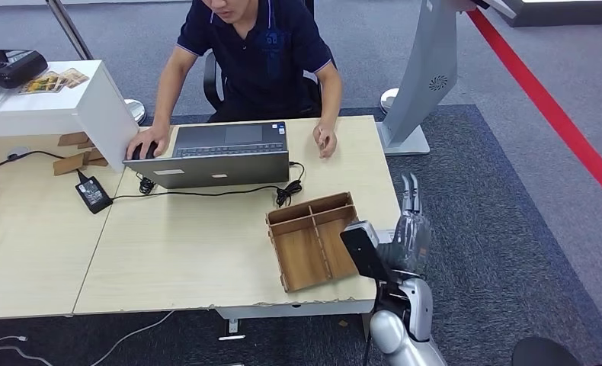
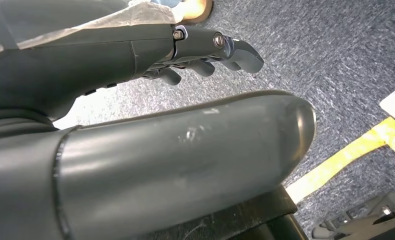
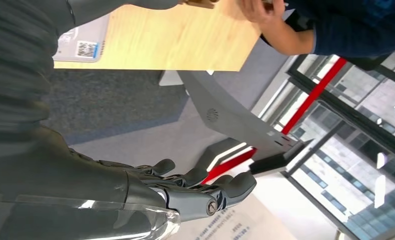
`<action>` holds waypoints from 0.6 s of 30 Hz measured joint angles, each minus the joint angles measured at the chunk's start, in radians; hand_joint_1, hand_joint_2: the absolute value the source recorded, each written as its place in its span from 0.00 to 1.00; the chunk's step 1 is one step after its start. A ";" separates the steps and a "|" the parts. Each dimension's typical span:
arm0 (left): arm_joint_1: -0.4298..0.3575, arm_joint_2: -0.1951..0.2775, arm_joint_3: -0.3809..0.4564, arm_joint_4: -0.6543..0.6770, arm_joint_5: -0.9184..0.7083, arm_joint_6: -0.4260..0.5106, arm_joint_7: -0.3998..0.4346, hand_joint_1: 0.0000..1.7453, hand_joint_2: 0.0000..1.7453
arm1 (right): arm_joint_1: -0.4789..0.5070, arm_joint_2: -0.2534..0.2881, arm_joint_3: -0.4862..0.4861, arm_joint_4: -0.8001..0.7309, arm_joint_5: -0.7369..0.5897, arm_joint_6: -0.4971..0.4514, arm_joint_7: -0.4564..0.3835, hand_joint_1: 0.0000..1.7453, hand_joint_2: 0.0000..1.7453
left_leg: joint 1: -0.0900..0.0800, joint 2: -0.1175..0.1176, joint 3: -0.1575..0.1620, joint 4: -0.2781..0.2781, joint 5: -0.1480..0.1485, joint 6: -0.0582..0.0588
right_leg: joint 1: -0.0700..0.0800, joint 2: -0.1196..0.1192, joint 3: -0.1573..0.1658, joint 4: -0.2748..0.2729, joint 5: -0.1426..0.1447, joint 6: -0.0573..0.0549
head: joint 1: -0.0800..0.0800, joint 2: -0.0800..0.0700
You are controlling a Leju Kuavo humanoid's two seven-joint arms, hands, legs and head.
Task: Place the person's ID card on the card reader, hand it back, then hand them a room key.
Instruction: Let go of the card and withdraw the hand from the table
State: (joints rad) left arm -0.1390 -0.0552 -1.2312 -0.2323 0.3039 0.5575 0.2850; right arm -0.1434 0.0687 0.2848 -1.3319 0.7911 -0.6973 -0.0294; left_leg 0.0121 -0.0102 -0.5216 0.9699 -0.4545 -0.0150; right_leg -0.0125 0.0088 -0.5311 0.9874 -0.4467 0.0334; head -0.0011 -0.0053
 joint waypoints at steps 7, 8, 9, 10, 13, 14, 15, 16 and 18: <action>0.000 0.003 0.009 0.000 0.004 0.004 0.000 0.00 0.00 | 0.036 0.013 -0.079 0.013 -0.063 0.000 -0.023 0.00 1.00 | 0.000 0.000 0.000 0.000 0.000 0.000 | 0.000 0.000 0.000 0.000 0.000 0.000 | 0.000 0.000; 0.000 0.003 0.011 0.000 0.004 0.005 0.001 0.00 0.00 | 0.040 0.015 -0.090 0.016 -0.070 0.000 -0.025 0.00 1.00 | 0.000 0.000 0.000 0.000 0.000 0.000 | 0.000 0.000 0.000 0.000 0.000 0.000 | 0.000 0.000; 0.001 0.003 0.013 0.000 0.004 0.006 0.001 0.00 0.00 | 0.043 0.017 -0.100 0.019 -0.074 0.000 -0.026 0.00 1.00 | 0.000 0.000 0.000 0.000 0.000 0.000 | 0.000 0.000 0.000 0.000 0.000 0.000 | 0.000 0.000; 0.001 0.003 0.015 0.000 0.004 0.006 0.001 0.00 0.00 | 0.047 0.019 -0.109 0.023 -0.077 0.000 -0.026 0.00 1.00 | 0.000 0.000 0.000 0.000 0.000 0.000 | 0.000 0.000 0.000 0.000 0.000 0.000 | 0.000 0.000; 0.001 0.003 0.021 0.000 0.004 0.008 0.002 0.00 0.00 | 0.054 0.023 -0.133 0.033 -0.082 0.000 -0.028 0.00 1.00 | 0.000 0.000 0.000 0.000 0.000 0.000 | 0.000 0.000 0.000 0.000 0.000 0.000 | 0.000 0.000; 0.001 0.003 0.022 0.000 0.005 0.008 0.002 0.00 0.00 | 0.056 0.024 -0.140 0.037 -0.085 0.000 -0.029 0.00 1.00 | 0.000 0.000 0.000 0.000 0.000 0.000 | 0.000 0.000 0.000 0.000 0.000 0.000 | 0.000 0.000; 0.001 0.003 0.023 0.000 0.004 0.008 0.002 0.00 0.00 | 0.057 0.024 -0.146 0.041 -0.087 0.000 -0.031 0.00 1.00 | 0.000 0.000 0.000 0.000 0.000 0.000 | 0.000 0.000 0.000 0.000 0.000 0.000 | 0.000 0.000; 0.001 0.003 0.024 0.000 0.004 0.008 0.003 0.00 0.00 | 0.059 0.024 -0.151 0.045 -0.090 0.000 -0.032 0.00 1.00 | 0.000 0.000 0.000 0.000 0.000 0.000 | 0.000 0.000 0.000 0.000 0.000 0.000 | 0.000 0.000; 0.001 0.003 0.025 0.000 0.003 0.008 0.004 0.00 0.00 | 0.061 0.025 -0.163 0.053 -0.094 0.000 -0.033 0.00 1.00 | 0.000 0.000 0.000 0.000 0.000 0.000 | 0.000 0.000 0.000 0.000 0.000 0.000 | 0.000 0.000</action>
State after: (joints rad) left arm -0.1383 -0.0523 -1.2067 -0.2323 0.3066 0.5658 0.2894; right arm -0.0827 0.0937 0.1218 -1.2789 0.6969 -0.6973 -0.0628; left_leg 0.0122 -0.0102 -0.5216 0.9698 -0.4545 -0.0150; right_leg -0.0124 0.0088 -0.5311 0.9874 -0.4467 0.0334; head -0.0011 -0.0053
